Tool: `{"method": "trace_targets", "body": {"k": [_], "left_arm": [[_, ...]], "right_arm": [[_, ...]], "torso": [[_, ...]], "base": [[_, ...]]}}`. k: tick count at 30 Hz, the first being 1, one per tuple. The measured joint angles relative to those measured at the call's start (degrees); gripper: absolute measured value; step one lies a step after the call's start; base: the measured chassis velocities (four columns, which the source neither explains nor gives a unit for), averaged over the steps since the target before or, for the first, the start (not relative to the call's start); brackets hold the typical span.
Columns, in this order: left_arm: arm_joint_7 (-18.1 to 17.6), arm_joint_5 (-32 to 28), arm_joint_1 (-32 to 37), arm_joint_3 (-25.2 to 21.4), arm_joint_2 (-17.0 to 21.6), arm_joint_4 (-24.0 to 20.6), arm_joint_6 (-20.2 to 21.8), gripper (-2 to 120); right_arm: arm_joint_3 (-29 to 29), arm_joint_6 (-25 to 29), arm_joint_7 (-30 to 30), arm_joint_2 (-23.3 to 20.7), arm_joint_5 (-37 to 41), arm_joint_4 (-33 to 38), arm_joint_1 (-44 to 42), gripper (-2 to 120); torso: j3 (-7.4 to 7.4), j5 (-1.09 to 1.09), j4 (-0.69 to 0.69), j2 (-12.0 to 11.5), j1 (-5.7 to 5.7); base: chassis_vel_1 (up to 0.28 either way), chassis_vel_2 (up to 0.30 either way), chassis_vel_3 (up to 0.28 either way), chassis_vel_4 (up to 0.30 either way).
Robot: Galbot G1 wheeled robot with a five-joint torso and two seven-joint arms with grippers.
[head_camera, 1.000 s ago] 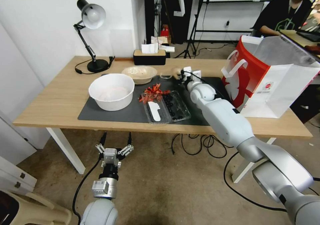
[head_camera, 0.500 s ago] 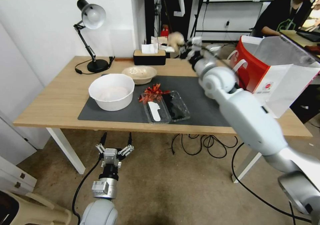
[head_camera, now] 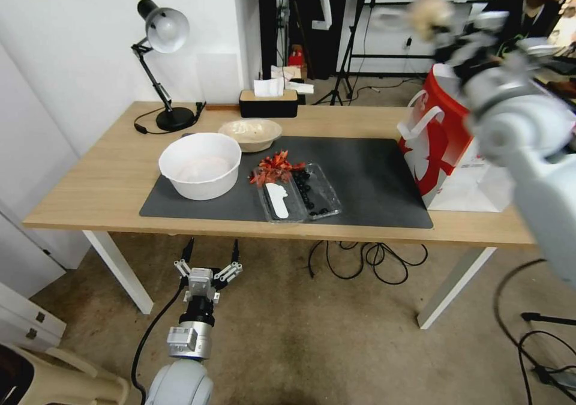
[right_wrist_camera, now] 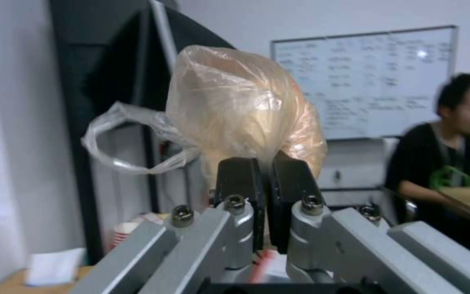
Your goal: Pick up the trash from the table and place it into the takeout bag.
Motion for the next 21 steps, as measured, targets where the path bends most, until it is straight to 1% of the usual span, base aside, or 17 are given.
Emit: {"method": "trace_targets", "body": {"k": [2,5,6,8,12,16,17,20,21], "left_arm": [[0.01,0.11,0.0,0.05,-0.14,0.02,0.02,100],[0.01,0.39,0.11,0.07,-0.54,0.11,0.03,100],[0.01,0.39,0.11,0.07,-0.54,0.11,0.03,100],[0.02,0.5,0.19,0.07,-0.76,0.12,0.03,100],[0.02,0.57,0.28,-0.01,-0.86,0.12,0.03,100],[0.02,0.62,0.55,-0.27,-0.98,0.05,0.03,100],[0.02,0.62,0.55,-0.27,-0.98,0.05,0.03,100],[0.02,0.67,0.75,-0.41,-1.15,-0.03,0.03,100],[0.02,0.67,0.75,-0.41,-1.15,-0.03,0.03,100]], "right_arm": [[1.02,-0.89,0.68,-0.76,0.47,-0.26,-0.76,1],[3.28,-5.02,4.33,-1.89,1.85,0.33,-3.9,1],[3.28,-5.02,4.33,-1.89,1.85,0.33,-3.9,1],[4.57,-7.61,6.09,-1.83,2.12,0.96,-6.46,1],[4.9,-9.23,7.97,-1.11,2.1,1.2,-7.94,1],[4.9,-10.58,9.64,-0.26,2.03,1.34,-8.18,19],[4.9,-10.58,9.64,-0.26,2.03,1.34,-8.18,19],[4.87,-10.85,9.76,-0.21,1.99,1.35,-7.87,34],[4.87,-10.85,9.76,-0.21,1.99,1.35,-7.87,34]], "torso": [[0.0,0.0,0.0,0.0,0.0],[0.0,0.0,0.0,0.0,0.0],[0.0,0.0,0.0,0.0,0.0],[0.0,-0.01,0.0,0.0,0.0],[0.01,0.0,0.0,0.0,0.0],[0.01,-0.02,0.01,0.0,0.0],[0.01,-0.02,0.01,0.0,0.0],[0.01,-0.02,0.01,0.0,0.0],[0.01,-0.02,0.01,0.0,0.0]], "base": [[0.0,0.0,0.0,0.0],[0.0,0.0,0.0,0.0],[0.0,0.0,0.0,0.0],[0.0,0.0,0.0,0.0],[0.0,0.0,0.0,0.0],[0.0,0.0,0.0,0.0],[0.0,0.0,0.0,0.0],[0.0,0.0,0.0,0.0],[0.0,0.0,0.0,0.0]]}}
